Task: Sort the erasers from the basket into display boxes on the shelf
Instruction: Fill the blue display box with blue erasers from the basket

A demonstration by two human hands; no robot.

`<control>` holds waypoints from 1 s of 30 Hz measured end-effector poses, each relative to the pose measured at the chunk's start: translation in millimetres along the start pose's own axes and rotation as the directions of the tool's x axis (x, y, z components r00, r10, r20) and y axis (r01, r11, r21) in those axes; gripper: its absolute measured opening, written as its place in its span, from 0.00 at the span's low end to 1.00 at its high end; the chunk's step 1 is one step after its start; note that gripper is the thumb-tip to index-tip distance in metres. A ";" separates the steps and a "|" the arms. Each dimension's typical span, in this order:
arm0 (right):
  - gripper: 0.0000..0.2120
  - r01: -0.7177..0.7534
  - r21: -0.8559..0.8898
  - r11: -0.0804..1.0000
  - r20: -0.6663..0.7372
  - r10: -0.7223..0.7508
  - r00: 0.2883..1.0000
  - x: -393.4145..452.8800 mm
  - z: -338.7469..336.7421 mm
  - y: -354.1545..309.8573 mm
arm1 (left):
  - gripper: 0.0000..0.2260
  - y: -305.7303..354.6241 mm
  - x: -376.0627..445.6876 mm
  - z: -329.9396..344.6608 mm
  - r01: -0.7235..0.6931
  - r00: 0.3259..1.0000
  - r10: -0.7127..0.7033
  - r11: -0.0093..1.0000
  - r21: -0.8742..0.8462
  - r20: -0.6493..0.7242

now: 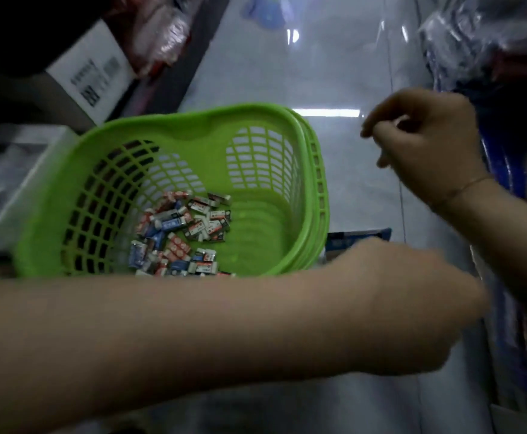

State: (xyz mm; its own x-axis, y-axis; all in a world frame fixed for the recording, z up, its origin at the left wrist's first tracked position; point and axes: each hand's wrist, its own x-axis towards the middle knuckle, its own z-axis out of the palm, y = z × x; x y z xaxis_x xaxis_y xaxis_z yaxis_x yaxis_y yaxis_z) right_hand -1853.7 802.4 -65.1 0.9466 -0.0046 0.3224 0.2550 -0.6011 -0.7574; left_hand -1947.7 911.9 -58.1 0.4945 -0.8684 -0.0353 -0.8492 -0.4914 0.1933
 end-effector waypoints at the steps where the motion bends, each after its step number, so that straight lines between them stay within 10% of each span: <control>1: 0.08 0.015 0.048 0.999 0.039 -0.017 0.999 15.4 -0.6 -22.3 | 0.06 -13.4 -14.6 -29.4 -0.058 0.997 0.056 0.997 -0.049 -0.044; 3: 0.08 0.027 0.057 0.998 0.191 -0.038 0.981 37.7 10.8 -58.7 | 0.06 -49.6 -47.3 -70.1 -0.028 0.998 0.015 0.978 -0.206 -0.065; 6: 0.08 0.093 -0.172 0.981 0.515 0.009 0.857 53.8 55.8 -86.2 | 0.06 -134.7 -97.9 -74.7 0.376 0.923 -0.365 0.922 -0.092 0.120; 12: 0.18 0.172 -0.541 0.823 0.832 0.494 0.255 27.0 205.1 -77.2 | 0.09 -276.0 -179.3 17.0 0.734 0.556 -0.714 0.662 0.152 0.426; 17: 0.17 0.422 -0.425 0.801 0.875 0.245 0.417 17.6 297.0 -72.1 | 0.22 -325.1 -189.8 68.5 0.729 0.509 -0.730 0.648 0.222 0.457; 26: 0.36 0.101 -0.356 0.929 0.784 0.238 0.573 31.2 391.9 -28.2 | 0.23 -362.5 -180.1 118.9 0.722 0.479 -0.739 0.639 0.265 0.474; 30: 0.29 -0.077 -0.222 0.972 0.720 0.217 0.659 34.6 398.1 -9.5 | 0.18 -368.7 -173.1 114.7 0.790 0.407 -0.761 0.570 0.224 0.505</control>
State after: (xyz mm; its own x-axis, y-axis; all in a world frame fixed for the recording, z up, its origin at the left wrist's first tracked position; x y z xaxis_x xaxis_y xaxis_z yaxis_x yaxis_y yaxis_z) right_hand -1744.8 1126.1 -272.8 0.8212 0.4422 -0.3606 0.1310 -0.7612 -0.6351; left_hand -1741.4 1235.9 -235.7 0.7543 -0.0123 -0.6565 -0.1350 -0.9814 -0.1368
